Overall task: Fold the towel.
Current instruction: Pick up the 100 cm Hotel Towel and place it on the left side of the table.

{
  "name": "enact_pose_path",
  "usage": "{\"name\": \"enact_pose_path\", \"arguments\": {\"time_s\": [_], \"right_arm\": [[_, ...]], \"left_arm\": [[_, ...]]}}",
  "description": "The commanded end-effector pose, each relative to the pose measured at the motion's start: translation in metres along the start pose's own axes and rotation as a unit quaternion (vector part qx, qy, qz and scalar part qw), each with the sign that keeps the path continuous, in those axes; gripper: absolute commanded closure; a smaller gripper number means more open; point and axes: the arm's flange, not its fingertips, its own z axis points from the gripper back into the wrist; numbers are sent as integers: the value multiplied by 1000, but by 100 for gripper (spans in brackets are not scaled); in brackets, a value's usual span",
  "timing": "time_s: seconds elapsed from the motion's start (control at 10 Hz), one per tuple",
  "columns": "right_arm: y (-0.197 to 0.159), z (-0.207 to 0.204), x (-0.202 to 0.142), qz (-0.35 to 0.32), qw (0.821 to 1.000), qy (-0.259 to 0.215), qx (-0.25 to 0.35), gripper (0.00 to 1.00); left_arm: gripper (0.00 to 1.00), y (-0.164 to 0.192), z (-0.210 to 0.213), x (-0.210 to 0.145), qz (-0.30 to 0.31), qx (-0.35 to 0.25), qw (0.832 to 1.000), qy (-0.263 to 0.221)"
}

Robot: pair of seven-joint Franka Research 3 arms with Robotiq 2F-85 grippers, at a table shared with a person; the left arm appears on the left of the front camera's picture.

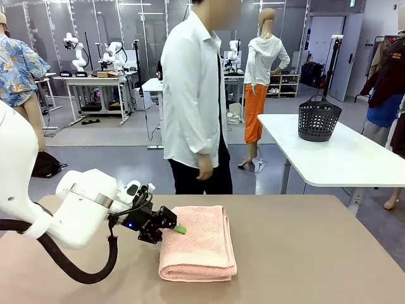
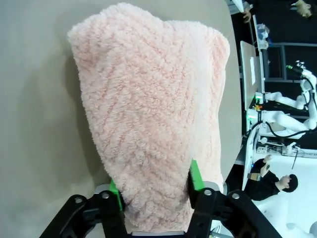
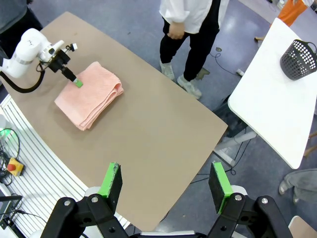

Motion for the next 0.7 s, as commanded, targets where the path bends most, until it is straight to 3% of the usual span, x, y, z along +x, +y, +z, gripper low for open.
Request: {"name": "enact_pose_path", "arguments": {"time_s": [0.0,0.1,0.2,0.3,0.5,0.6], "right_arm": [[-1,1,1,-3,1000,0,-3,11],[-1,1,1,-3,1000,0,-3,11],[-1,1,1,-3,1000,0,-3,11],[-1,1,1,-3,1000,0,-3,11],[-1,1,1,-3,1000,0,-3,11],[-1,1,1,-3,1000,0,-3,11]], "left_arm": [[100,-3,5,-4,-7,-3,1000,-11],[92,-6,7,-2,-8,-2,1000,-9],[100,-8,11,1,-9,-3,1000,-10],[100,-7,20,6,-11,0,1000,-11],[100,5,43,19,-24,22,999,32],[100,14,63,23,-21,21,999,25]]}}
